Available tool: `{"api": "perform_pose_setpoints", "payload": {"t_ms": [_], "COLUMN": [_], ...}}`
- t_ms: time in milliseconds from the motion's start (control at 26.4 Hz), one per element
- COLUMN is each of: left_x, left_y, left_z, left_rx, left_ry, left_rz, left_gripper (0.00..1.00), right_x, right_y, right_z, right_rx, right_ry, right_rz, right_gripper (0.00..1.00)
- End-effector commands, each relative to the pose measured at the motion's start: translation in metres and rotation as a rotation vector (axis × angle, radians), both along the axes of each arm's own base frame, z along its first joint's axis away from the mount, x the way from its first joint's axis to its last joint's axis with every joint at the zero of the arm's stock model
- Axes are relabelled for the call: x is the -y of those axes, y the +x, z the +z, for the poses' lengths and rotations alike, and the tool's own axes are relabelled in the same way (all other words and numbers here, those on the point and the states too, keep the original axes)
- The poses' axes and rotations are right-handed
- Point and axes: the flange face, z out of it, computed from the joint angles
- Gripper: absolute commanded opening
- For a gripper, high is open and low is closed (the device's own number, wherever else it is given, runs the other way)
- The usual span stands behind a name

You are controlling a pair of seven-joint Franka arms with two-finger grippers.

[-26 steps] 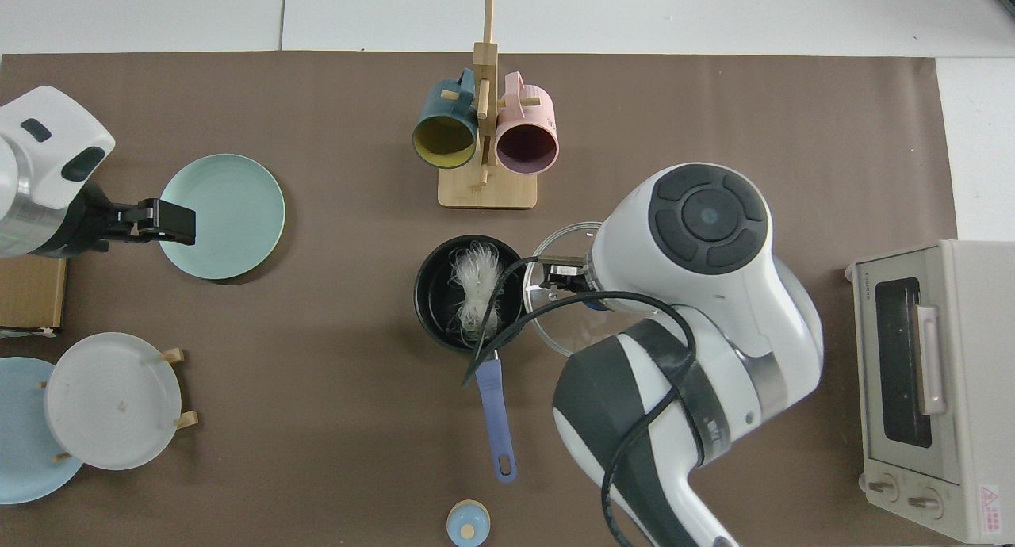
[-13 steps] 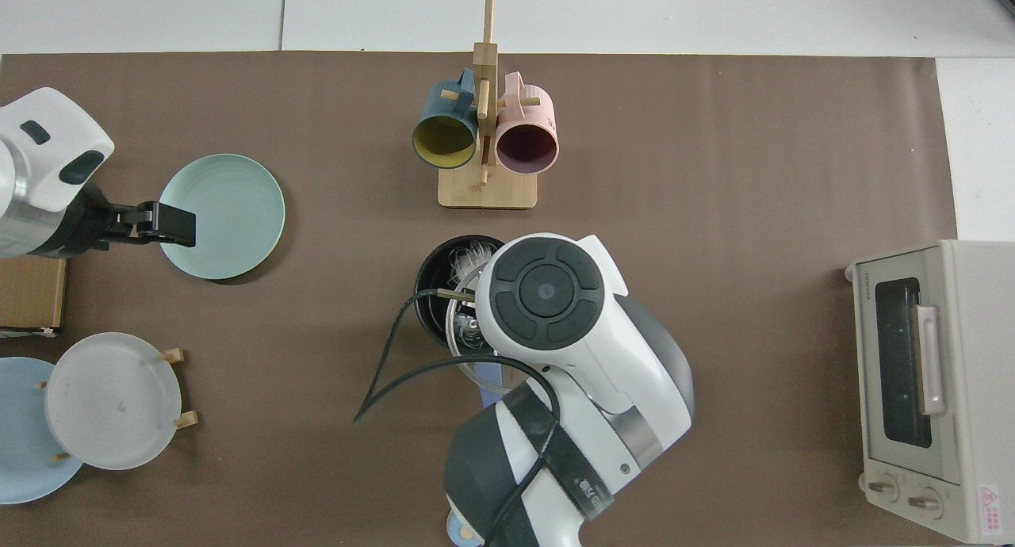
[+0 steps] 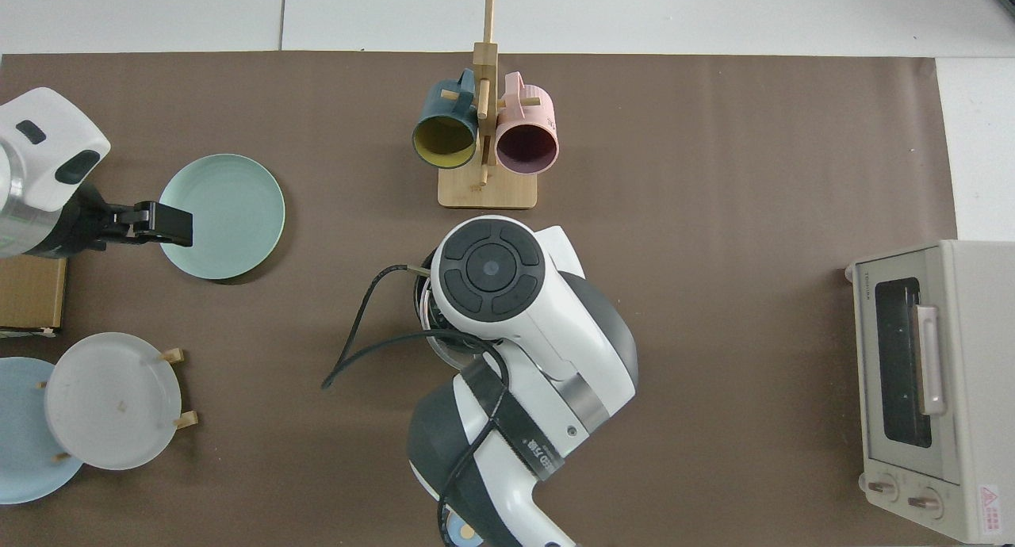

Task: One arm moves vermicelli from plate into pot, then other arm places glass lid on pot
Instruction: 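Carry the glass lid with the right gripper over the saucepan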

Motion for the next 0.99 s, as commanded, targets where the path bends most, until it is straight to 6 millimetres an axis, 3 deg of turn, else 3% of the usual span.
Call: {"api": "perform_pose_setpoints", "payload": {"t_ms": [0,304,949], "left_x": [-0.002,-0.007,-0.004], "left_y": [-0.006,-0.006,-0.007], "left_z": [0.004,0.004,0.005], "left_rx": [-0.003,-0.003,-0.002], "left_ry": [-0.005,-0.005,-0.005], "left_rz": [-0.007,0.002,-0.003], "left_gripper": [1.0,1.0,1.0], "right_x": [-0.012,-0.012,-0.006], "right_y": [0.009,0.012,0.005], "right_z": [-0.008,-0.04,-0.055], "right_rx": [0.036,0.045,0.022], "right_ry": [0.013,0.019,-0.016], "right_rz": [-0.027,-0.05,-0.05], "right_gripper": [0.0,0.0,0.02]}}
